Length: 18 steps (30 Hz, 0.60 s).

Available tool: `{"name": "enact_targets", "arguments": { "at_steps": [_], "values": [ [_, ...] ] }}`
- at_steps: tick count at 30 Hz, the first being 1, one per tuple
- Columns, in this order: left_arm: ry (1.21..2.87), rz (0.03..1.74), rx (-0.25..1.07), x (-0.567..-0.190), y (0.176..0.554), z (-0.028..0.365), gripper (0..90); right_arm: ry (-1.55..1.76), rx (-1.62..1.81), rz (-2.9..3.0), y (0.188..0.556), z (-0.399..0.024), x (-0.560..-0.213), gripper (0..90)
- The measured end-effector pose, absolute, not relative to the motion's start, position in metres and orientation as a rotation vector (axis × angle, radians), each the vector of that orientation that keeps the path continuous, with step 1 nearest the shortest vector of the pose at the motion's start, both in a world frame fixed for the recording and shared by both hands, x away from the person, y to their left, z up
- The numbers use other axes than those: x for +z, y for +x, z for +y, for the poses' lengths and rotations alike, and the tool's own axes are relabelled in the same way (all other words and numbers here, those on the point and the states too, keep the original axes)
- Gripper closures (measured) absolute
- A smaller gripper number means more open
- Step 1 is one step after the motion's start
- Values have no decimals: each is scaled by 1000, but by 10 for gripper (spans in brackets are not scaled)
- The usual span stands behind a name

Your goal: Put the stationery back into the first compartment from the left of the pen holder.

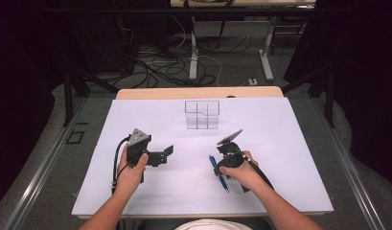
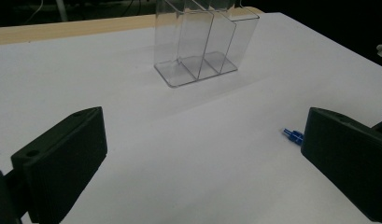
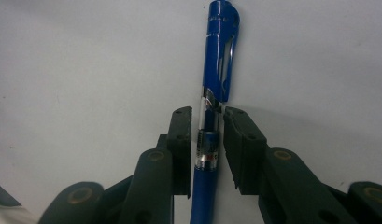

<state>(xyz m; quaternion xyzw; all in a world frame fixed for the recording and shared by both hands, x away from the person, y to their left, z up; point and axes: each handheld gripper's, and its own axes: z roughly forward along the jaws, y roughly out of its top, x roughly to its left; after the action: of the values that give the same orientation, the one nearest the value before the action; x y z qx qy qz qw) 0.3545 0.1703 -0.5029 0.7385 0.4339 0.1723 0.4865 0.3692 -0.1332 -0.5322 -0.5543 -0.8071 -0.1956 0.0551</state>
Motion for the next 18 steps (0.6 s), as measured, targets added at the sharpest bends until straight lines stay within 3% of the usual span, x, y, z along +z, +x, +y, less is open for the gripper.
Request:
{"name": "enact_targets", "arguments": {
  "at_steps": [18],
  "values": [
    [1796, 1059, 412, -503, 355, 172, 1, -1714, -589, -2386, 372, -137, -533, 787]
  ]
}}
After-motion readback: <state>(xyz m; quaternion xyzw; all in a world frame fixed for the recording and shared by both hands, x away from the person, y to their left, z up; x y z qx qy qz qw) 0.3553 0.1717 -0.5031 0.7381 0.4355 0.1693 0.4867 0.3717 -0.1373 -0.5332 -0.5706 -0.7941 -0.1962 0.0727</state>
